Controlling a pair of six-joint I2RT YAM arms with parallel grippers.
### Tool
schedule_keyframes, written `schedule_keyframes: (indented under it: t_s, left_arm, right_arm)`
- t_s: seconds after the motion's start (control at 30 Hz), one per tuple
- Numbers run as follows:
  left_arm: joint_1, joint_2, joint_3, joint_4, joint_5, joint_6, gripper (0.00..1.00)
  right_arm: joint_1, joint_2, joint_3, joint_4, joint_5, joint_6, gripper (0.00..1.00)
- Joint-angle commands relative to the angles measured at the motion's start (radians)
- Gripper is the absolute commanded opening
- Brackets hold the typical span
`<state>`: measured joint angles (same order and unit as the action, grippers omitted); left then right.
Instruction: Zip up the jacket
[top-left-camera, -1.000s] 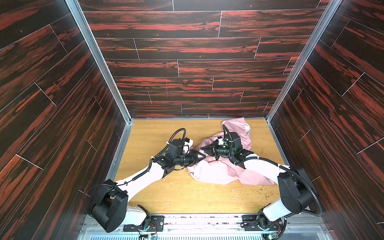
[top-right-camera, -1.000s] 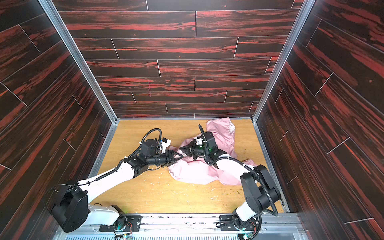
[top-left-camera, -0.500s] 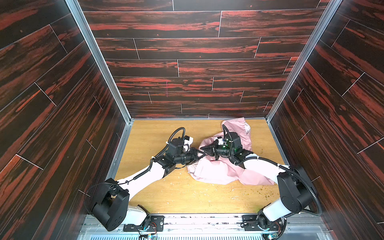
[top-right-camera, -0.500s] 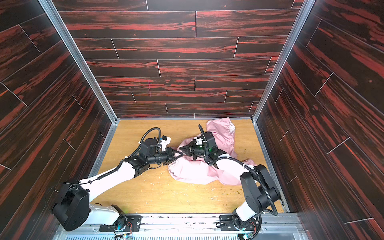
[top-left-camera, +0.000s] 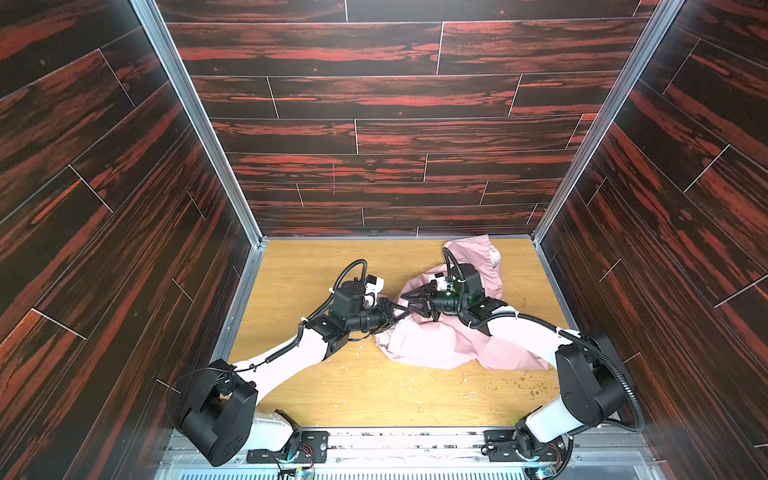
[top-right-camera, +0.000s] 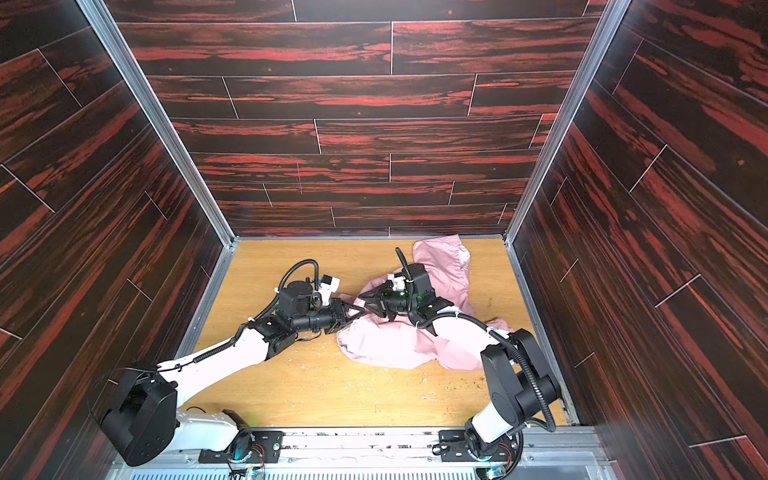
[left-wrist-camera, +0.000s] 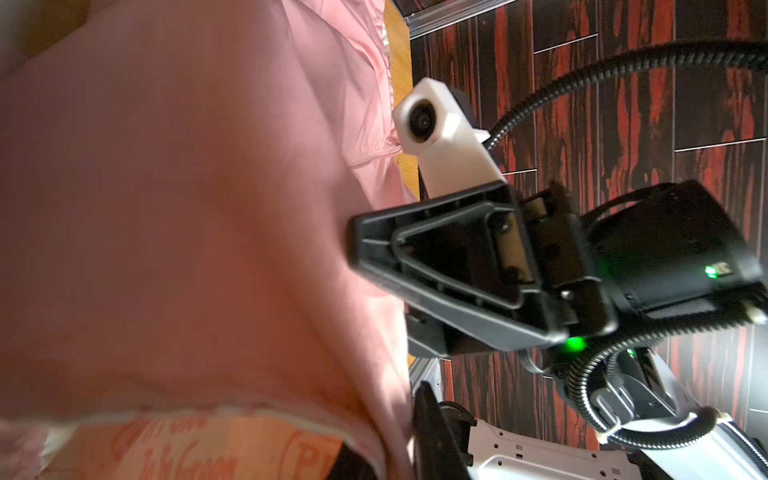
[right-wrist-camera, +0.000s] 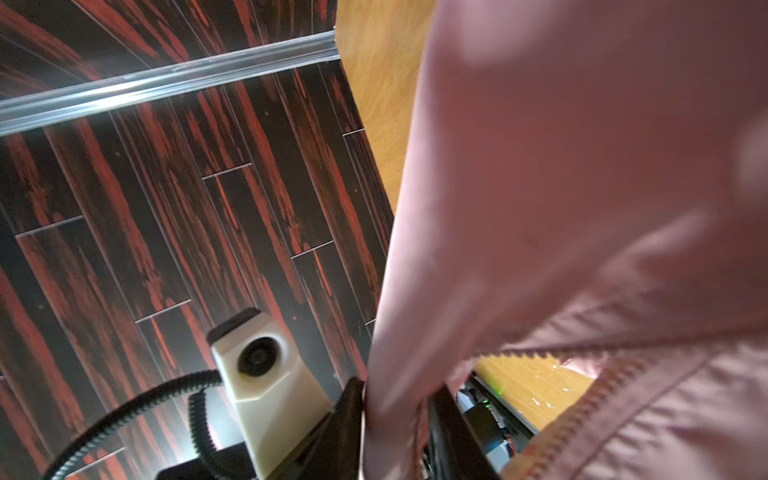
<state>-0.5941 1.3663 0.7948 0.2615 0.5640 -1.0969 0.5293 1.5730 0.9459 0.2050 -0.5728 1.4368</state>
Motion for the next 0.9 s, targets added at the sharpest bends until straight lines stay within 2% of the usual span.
schedule_keyframes:
  t_s: [0.0,0.13,0.23,0.33,0.47,0.87]
  left_arm:
    - [-0.001,-0.045,-0.005,0.045,0.032,-0.016,0.00]
    - [0.005,-0.047,-0.005,0.061,0.061,-0.036,0.00]
    - [0.012,-0.046,-0.002,0.083,0.080,-0.056,0.00]
    - [0.022,-0.043,-0.003,0.128,0.099,-0.092,0.00]
    - [0.028,-0.041,-0.010,0.185,0.117,-0.144,0.00]
    - [0.033,-0.023,-0.060,0.318,0.102,-0.241,0.00]
  right_arm:
    - [-0.024,-0.079,0.018,-0.133,0.012,-0.112,0.44]
    - [-0.050,-0.147,0.023,-0.255,0.024,-0.236,0.52]
    - [-0.051,-0.194,0.027,-0.314,0.020,-0.327,0.52]
    - [-0.051,-0.224,0.007,-0.292,-0.045,-0.376,0.50]
    - [-0.051,-0.237,-0.024,-0.228,-0.116,-0.386,0.49]
    - [-0.049,-0.255,-0.036,-0.218,-0.162,-0.410,0.46]
